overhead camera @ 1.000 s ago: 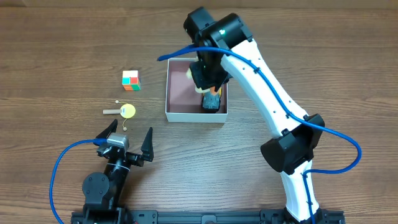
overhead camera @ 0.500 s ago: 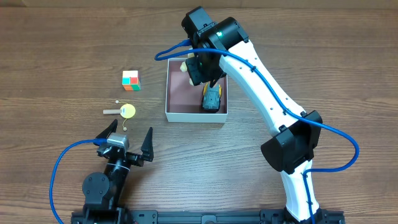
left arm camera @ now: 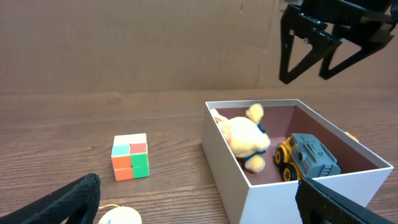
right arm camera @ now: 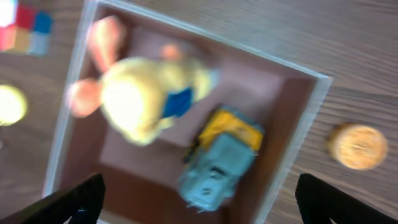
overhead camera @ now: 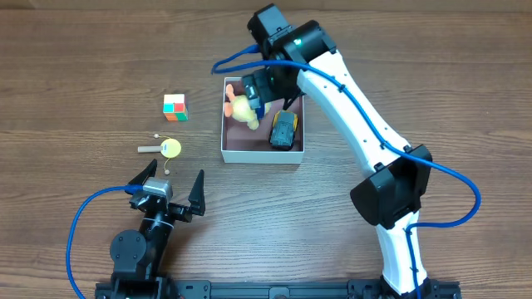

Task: Pack container
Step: 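Carry the duck into the box and release it with the right gripper, then move the right gripper to the gold round toy and grasp it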

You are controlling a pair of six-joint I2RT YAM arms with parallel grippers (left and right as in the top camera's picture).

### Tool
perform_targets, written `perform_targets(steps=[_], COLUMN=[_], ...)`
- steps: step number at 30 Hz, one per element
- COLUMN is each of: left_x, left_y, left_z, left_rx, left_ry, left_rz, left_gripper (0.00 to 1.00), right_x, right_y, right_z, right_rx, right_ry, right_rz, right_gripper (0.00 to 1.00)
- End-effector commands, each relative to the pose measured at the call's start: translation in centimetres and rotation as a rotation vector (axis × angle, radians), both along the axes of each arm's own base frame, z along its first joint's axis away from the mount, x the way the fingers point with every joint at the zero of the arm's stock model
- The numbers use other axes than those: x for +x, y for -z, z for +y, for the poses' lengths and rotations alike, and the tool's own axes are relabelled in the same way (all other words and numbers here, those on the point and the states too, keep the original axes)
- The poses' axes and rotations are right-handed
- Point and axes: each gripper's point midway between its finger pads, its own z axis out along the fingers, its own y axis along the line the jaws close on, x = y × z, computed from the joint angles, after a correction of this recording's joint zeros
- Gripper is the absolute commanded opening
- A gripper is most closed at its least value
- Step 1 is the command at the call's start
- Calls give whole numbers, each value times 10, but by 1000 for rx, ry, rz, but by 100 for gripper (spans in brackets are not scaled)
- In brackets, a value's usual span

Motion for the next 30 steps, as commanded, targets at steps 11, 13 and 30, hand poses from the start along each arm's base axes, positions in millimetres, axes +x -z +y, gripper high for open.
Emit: perform_targets(steps=[11, 13, 30], left_x=[0, 0, 0], left_y=[0, 0, 0], left_z=[1, 1, 1], left_rx=[7, 7, 7], left_ry=[-1, -1, -1], left_rz=[-8, -8, -8], left_gripper=[100, 100, 100], right_x=[33, 28, 11], right_y=[-40, -35, 52], right_z=[-177, -191, -186], right_rx=[-71, -42, -32], right_ry=[465, 498, 424], right_rz=[24, 77, 272], right_gripper=[100, 100, 100])
